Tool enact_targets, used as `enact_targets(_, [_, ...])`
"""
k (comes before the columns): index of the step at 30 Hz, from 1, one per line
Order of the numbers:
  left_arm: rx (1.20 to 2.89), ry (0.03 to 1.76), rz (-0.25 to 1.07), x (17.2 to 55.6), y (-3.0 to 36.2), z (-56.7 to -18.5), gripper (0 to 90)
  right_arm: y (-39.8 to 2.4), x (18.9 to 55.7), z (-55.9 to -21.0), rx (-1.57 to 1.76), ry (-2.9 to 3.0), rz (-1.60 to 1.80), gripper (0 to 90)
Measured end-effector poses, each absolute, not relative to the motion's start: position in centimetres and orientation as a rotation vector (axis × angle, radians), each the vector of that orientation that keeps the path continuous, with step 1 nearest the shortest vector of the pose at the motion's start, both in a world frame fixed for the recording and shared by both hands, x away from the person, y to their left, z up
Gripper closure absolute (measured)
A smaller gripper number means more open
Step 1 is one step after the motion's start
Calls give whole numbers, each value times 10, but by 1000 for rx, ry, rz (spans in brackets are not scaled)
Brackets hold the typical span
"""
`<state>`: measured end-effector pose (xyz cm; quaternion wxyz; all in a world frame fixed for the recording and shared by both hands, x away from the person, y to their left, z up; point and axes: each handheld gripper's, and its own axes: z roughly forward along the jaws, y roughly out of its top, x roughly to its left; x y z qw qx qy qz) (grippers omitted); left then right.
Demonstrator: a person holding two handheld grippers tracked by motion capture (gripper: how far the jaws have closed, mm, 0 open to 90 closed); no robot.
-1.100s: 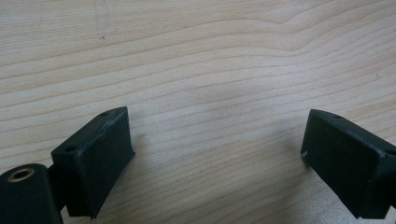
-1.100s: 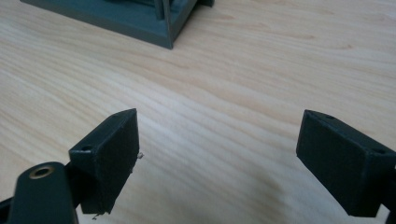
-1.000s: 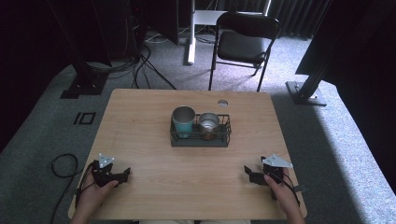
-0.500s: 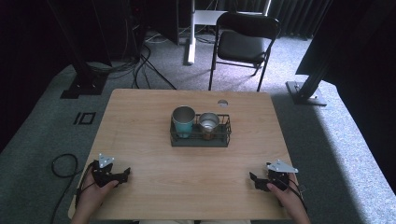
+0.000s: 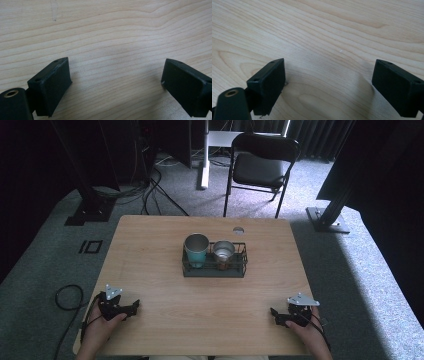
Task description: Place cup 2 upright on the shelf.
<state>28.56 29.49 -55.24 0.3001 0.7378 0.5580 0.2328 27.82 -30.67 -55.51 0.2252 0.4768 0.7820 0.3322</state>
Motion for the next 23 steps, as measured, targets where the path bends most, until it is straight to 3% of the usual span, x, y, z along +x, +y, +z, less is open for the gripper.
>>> enact_targets(23, [1957,1482,618,286,295,-552,94,-304,281,-556,1431,2104,907,108])
